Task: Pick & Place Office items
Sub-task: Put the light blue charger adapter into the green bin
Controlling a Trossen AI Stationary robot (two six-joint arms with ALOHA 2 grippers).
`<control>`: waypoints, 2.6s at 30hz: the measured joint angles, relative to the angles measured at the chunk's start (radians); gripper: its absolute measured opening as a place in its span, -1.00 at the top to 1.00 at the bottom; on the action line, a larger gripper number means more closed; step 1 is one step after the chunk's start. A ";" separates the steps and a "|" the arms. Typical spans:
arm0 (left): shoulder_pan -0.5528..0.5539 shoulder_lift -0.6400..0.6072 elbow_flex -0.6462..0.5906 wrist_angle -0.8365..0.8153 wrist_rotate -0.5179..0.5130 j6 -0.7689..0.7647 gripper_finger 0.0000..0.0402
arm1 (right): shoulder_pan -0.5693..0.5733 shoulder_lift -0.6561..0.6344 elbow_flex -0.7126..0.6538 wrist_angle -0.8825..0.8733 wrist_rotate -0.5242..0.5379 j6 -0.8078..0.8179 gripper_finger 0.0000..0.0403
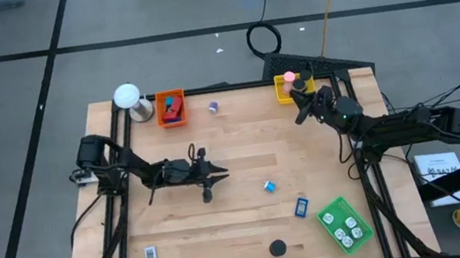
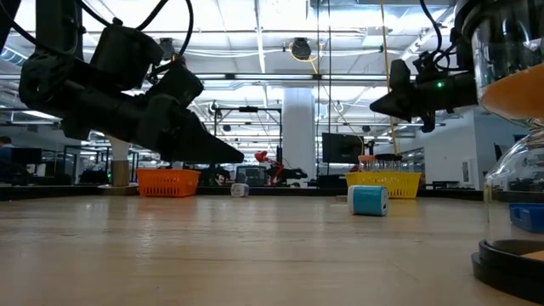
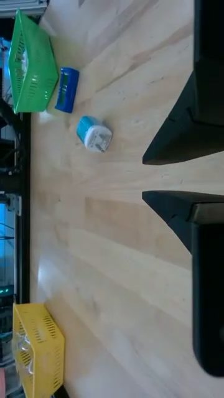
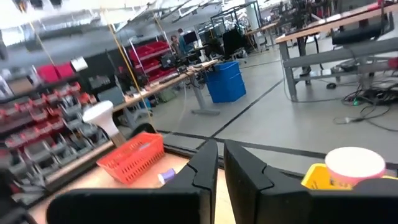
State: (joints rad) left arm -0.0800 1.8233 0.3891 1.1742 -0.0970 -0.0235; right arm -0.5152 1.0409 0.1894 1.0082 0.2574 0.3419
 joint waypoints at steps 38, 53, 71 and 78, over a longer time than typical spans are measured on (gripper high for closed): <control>-0.001 0.000 0.000 -0.059 -0.009 -0.024 0.62 | 0.633 0.429 0.811 -1.512 -0.065 0.327 0.36; -0.001 0.000 0.000 -0.072 -0.009 -0.030 0.62 | 0.651 0.636 0.970 -1.595 -0.291 0.428 -0.11; -0.001 0.000 0.000 -0.074 -0.010 -0.030 0.62 | 0.681 0.793 1.061 -1.623 -0.289 0.379 -0.18; -0.001 0.000 0.000 -0.075 -0.010 -0.030 0.62 | 0.659 0.793 1.061 -1.619 -0.288 0.367 -0.01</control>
State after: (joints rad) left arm -0.0811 1.8233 0.3889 1.0992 -0.1066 -0.0531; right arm 0.1441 1.8336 1.2503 -0.6107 -0.0305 0.7086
